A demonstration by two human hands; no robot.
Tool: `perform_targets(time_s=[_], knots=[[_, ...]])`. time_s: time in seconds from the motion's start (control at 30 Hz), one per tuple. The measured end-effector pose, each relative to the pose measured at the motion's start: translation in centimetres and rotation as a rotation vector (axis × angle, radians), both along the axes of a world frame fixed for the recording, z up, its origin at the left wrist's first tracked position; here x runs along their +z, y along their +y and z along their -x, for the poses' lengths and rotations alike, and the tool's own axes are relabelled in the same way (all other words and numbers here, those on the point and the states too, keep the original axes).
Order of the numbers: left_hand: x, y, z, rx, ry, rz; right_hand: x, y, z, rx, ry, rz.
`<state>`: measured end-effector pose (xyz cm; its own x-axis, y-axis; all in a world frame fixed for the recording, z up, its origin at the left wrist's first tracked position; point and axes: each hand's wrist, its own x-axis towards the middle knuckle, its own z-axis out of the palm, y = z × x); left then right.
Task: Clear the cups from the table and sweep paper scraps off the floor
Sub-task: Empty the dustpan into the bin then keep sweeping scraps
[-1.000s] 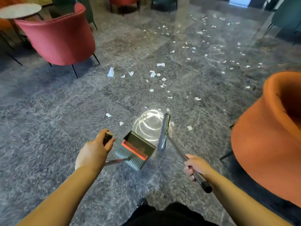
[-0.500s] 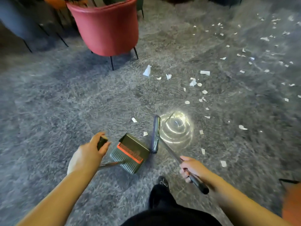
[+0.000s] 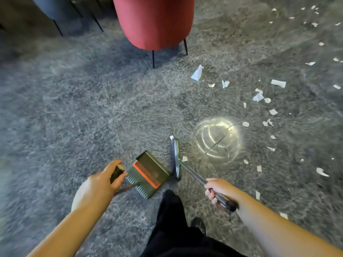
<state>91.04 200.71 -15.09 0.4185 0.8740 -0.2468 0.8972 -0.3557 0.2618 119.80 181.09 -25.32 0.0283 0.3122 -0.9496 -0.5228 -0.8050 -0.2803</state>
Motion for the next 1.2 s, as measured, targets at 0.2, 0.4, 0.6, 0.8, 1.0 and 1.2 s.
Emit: perform_targets(time_s=[0.2, 0.4, 0.6, 0.8, 1.0, 1.2], knots=[[-1.6, 5.6, -3.1, -0.025, 0.061, 0.077, -2.6, 2.7, -2.6, -0.091, -0.017, 0.036], [-2.5, 9.5, -6.0, -0.059, -0.003, 0.095, -2.7, 1.7, -5.9, -0.241, -0.043, 0.076], [-2.4, 12.1, -8.2, -0.032, -0.080, 0.105, -2.4, 1.0, -9.0, -0.425, -0.089, 0.129], [-1.4, 13.7, -9.4, -0.038, -0.101, 0.147, -0.6, 2.3, -11.1, -0.500, -0.141, 0.123], [-0.6, 15.5, -9.5, -0.034, -0.125, 0.140, 1.8, 4.6, -9.9, -0.469, -0.080, 0.039], [0.3, 16.2, -8.0, 0.049, -0.139, 0.106, 1.2, 10.8, -8.3, -0.231, -0.091, -0.044]])
